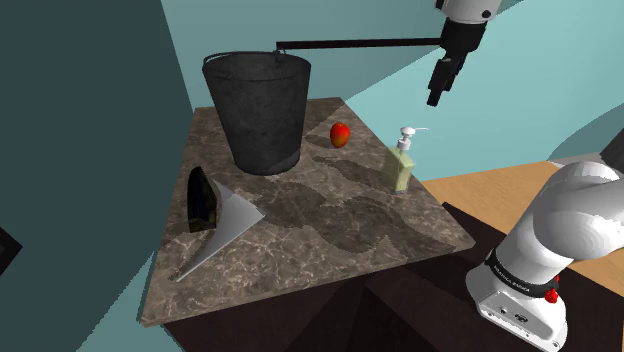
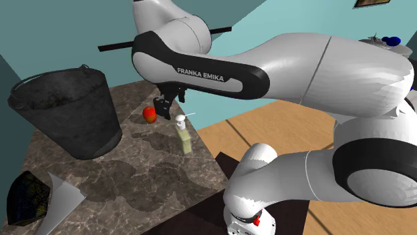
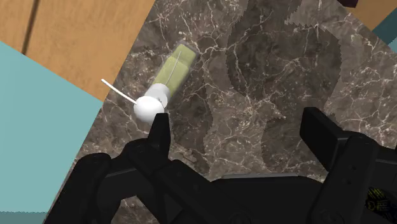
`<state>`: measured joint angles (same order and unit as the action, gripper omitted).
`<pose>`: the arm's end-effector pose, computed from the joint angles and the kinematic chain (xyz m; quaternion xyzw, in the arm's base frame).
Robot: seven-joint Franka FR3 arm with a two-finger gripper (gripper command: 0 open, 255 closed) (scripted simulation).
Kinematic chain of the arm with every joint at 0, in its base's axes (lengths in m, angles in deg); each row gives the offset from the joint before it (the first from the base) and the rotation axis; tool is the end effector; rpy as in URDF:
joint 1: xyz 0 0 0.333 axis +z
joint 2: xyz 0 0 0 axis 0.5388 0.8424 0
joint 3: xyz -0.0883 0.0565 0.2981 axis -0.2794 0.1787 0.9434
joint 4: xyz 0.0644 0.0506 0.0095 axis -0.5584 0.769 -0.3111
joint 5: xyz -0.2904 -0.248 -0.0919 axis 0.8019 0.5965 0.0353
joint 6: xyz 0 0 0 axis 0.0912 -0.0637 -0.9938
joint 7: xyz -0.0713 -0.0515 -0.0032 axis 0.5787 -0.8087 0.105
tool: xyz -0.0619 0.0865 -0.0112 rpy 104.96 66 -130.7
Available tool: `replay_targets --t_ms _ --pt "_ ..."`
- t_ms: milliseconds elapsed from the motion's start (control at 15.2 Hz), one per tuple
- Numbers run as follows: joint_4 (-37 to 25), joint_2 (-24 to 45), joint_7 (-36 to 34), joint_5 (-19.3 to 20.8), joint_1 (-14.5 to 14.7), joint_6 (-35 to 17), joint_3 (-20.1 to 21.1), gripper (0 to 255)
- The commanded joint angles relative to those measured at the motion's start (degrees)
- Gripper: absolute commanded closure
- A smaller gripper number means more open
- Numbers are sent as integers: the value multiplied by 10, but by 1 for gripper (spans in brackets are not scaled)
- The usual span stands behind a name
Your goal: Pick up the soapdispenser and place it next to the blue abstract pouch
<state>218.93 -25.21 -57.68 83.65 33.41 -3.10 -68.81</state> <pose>0.3134 0.0005 0.6025 0.9954 0.0736 0.0241 0.0566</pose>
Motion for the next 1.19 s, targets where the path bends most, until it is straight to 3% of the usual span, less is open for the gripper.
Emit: replay_targets --t_ms 0,594,1122 --pt "0 0 0 0 0 0 0 0" --pt "156 22 -78 28 -42 -190 -1 0" --pt "244 117 -161 71 -96 -383 1 0"
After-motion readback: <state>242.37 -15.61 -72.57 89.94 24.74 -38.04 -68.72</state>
